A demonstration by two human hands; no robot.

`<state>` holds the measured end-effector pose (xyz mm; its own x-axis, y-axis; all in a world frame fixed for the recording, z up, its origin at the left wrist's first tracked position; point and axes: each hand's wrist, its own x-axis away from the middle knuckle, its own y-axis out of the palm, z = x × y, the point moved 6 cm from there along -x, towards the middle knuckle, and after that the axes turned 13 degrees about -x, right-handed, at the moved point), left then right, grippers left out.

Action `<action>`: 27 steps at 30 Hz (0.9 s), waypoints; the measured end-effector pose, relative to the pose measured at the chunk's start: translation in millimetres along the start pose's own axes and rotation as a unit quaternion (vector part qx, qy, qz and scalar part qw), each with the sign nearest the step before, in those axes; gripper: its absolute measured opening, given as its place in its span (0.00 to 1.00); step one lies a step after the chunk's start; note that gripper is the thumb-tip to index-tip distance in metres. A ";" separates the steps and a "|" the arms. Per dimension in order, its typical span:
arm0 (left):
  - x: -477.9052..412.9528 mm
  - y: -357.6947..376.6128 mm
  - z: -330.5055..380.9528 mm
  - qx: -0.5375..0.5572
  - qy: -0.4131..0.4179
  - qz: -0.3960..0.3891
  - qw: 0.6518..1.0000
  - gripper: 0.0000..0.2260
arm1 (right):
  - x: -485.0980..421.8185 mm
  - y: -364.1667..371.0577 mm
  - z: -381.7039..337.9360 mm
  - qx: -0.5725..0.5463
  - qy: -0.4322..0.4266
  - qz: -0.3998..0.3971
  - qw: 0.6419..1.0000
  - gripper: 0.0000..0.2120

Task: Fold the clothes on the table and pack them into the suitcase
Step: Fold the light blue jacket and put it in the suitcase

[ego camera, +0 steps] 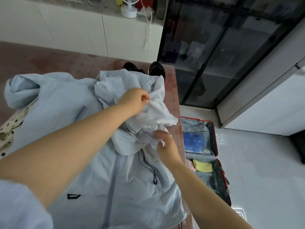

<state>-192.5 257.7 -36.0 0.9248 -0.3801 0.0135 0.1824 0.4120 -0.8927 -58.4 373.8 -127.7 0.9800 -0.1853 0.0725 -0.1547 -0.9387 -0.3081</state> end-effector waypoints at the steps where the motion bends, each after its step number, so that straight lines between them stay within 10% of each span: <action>1: 4.6 -12.8 -4.8 0.038 -0.010 0.040 0.998 0.07 | -4.3 -10.5 4.2 -0.077 0.073 0.060 0.993 0.15; 5: 33.0 -50.2 -61.4 0.155 -0.136 0.172 0.963 0.05 | -28.7 -24.0 -11.3 -0.362 0.179 0.146 0.903 0.12; 11: 100.9 -27.9 -150.2 0.319 -0.345 0.037 0.882 0.09 | -55.6 -9.5 -70.4 -0.323 0.080 -0.002 0.943 0.14; 15: 130.9 -55.4 -166.2 0.122 -0.310 -0.036 0.942 0.08 | -66.3 19.5 -67.2 -0.202 0.123 -0.012 0.971 0.22; 22: 74.7 -112.5 -138.4 0.004 -0.119 0.170 0.978 0.07 | -74.2 51.0 -69.8 0.041 0.025 -0.055 0.997 0.25; 27: 38.4 -73.0 -137.1 0.043 -0.080 -0.042 0.995 0.22 | -99.8 27.1 -90.7 0.204 -0.093 -0.012 0.974 0.22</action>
<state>-216.1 99.6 -32.0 0.9452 -0.2822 0.1642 0.2829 0.4570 -0.8433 -171.8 340.5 -57.2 0.9944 -0.0727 -0.0766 -0.1052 -0.7408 -0.6634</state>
